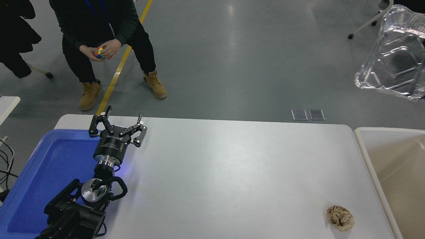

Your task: Pick up foil plate and place in dustbin

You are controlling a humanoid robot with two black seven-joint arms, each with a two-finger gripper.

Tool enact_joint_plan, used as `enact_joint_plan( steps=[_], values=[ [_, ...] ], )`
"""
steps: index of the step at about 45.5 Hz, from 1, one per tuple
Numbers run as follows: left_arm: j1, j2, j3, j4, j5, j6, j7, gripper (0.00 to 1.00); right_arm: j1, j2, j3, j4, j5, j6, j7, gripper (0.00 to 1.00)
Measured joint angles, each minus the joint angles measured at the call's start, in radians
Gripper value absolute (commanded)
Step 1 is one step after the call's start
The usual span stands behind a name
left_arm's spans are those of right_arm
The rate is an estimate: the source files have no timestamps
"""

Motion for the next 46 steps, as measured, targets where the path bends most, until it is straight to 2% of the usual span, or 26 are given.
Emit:
enact_joint_plan(
  steps=[7,14,15,19,23,26,34,40,46],
  values=[
    [0.0,0.0,0.0,0.0,0.0,0.0,0.0,0.99,-0.078,-0.071,-0.01,-0.074,-0.114,-0.005,0.131,0.0],
    [0.0,0.0,0.0,0.0,0.0,0.0,0.0,0.99,-0.214,-0.087,-0.015,-0.196,-0.161,-0.077,0.315,0.0],
    [0.0,0.0,0.0,0.0,0.0,0.0,0.0,0.99,-0.242,-0.086,-0.015,-0.219,-0.162,-0.092,0.35,0.0],
    [0.0,0.0,0.0,0.0,0.0,0.0,0.0,0.99,-0.327,-0.067,-0.014,-0.287,-0.133,-0.134,0.437,0.0],
    [0.0,0.0,0.0,0.0,0.0,0.0,0.0,0.99,-0.424,-0.024,-0.01,-0.359,-0.05,-0.185,0.5,0.0],
    [0.0,0.0,0.0,0.0,0.0,0.0,0.0,0.99,-0.484,0.016,-0.008,-0.409,0.002,-0.222,0.523,0.0],
    [0.0,0.0,0.0,0.0,0.0,0.0,0.0,0.99,-0.71,0.233,0.019,-0.695,0.178,-0.323,0.572,0.0],
    [0.0,0.0,0.0,0.0,0.0,0.0,0.0,0.99,-0.845,0.375,0.062,-0.877,0.28,-0.355,0.577,0.0],
    [0.0,0.0,0.0,0.0,0.0,0.0,0.0,0.99,-0.945,0.473,0.135,-0.985,0.374,-0.377,0.556,0.0]
  ],
)
